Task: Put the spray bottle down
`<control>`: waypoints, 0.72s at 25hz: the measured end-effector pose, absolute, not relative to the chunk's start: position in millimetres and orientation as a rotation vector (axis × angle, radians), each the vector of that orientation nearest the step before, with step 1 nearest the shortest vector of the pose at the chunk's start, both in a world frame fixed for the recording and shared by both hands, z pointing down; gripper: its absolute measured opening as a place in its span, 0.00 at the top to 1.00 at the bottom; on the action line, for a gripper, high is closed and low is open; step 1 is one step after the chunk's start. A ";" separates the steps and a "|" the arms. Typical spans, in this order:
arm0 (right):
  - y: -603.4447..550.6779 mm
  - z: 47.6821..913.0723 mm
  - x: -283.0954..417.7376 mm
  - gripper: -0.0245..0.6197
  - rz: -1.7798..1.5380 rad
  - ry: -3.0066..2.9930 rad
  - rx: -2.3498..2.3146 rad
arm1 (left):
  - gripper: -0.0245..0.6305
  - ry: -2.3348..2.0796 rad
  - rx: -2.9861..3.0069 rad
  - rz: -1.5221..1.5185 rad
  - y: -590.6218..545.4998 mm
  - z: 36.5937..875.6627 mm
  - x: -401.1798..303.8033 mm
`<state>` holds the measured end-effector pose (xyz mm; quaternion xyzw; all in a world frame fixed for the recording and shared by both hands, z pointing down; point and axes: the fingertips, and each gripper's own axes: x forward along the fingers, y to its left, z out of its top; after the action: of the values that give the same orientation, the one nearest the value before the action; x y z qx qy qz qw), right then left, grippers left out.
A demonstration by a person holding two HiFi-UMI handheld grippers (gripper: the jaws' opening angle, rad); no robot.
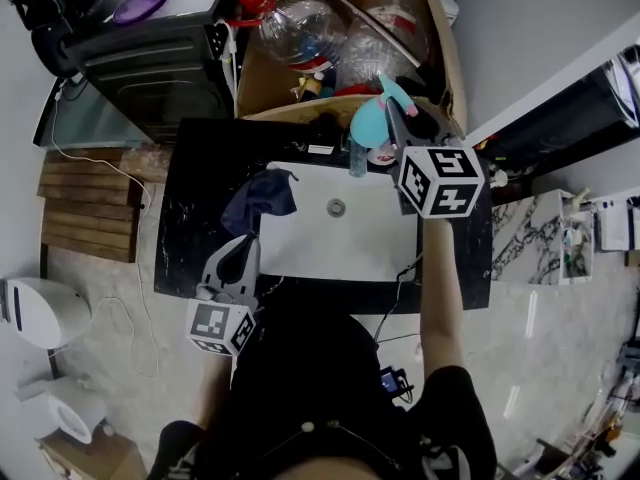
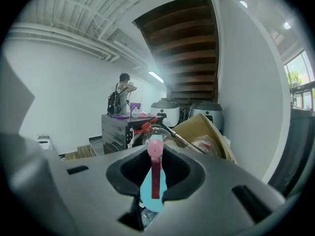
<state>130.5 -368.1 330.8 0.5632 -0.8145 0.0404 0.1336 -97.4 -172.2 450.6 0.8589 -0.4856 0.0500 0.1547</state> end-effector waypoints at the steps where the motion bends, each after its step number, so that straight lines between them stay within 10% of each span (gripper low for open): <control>1: -371.6 332.1 130.7 0.86 0.123 -2.363 1.626 | 0.95 -1.400 2.449 0.142 -172.3 451.7 -98.1; 18: -396.8 338.5 127.9 0.85 0.118 -2.417 1.537 | 0.95 -1.479 2.392 0.142 -177.9 454.9 -104.8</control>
<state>127.9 -396.8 338.5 0.5311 -0.8352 0.0409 0.1370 -104.8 -177.9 454.9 0.8381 -0.5185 0.0499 0.1622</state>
